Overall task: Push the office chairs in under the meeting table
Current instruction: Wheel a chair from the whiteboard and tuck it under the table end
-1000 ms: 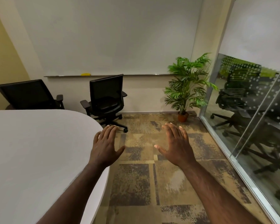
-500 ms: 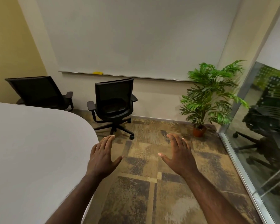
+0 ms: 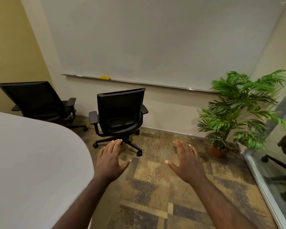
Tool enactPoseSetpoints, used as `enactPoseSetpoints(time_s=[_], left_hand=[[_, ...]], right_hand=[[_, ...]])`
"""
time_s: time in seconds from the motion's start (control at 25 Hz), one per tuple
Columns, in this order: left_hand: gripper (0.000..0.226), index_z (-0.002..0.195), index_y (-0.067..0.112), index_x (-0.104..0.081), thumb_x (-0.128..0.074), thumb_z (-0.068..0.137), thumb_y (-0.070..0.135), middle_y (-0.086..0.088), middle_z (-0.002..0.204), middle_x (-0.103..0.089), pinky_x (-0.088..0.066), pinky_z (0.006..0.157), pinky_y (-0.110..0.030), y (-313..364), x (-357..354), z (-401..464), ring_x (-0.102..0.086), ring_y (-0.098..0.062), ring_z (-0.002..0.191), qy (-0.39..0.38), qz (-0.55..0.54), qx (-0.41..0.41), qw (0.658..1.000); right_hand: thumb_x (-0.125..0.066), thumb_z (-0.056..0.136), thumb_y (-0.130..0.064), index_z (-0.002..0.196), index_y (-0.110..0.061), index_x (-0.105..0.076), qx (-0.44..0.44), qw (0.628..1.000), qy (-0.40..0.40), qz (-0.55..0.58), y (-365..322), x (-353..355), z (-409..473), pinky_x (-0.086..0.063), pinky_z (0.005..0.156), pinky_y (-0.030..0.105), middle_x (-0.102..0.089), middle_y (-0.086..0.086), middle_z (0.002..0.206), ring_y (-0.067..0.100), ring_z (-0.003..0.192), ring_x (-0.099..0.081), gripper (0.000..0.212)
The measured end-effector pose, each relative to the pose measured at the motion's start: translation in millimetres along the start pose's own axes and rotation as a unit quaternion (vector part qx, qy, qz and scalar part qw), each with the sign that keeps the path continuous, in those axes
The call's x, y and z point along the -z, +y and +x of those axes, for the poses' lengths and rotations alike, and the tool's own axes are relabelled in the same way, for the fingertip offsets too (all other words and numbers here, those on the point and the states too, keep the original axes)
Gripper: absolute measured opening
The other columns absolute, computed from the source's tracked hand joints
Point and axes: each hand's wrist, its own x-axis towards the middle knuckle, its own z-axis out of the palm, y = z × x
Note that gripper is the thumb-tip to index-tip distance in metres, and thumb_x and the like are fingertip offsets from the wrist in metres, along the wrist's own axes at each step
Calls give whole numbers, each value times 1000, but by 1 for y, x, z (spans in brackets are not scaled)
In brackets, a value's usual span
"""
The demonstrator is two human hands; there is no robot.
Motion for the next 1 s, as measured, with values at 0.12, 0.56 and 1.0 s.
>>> enactPoseSetpoints(time_s=[0.12, 0.56, 1.0], left_hand=[[86, 146, 26, -22, -57, 77, 64, 1, 151, -31, -16, 112, -42, -13, -13, 55, -21, -17, 140, -1, -1, 4, 1000], [79, 143, 29, -27, -54, 78, 65, 3, 146, -39, -19, 110, -41, -62, -66, 233, -28, -16, 136, 21, 54, 57, 997], [69, 136, 30, -37, -60, 78, 59, 6, 137, -48, -36, 103, -38, -89, -101, 360, -39, -12, 128, 48, 46, 125, 990]], right_hand=[[-50, 83, -62, 144, -19, -24, -5, 1000, -4, 14, 11, -16, 56, -12, 114, 43, -30, 3, 150, 22, 136, -25, 79], [-54, 83, -58, 141, -19, -28, 82, 995, 0, 61, 55, -91, 276, -15, 112, 39, -34, 3, 146, 20, 133, -29, 74], [-59, 83, -53, 137, -23, -34, 192, 969, -41, 148, 69, -152, 455, -28, 107, 40, -42, 0, 140, 19, 127, -38, 66]])
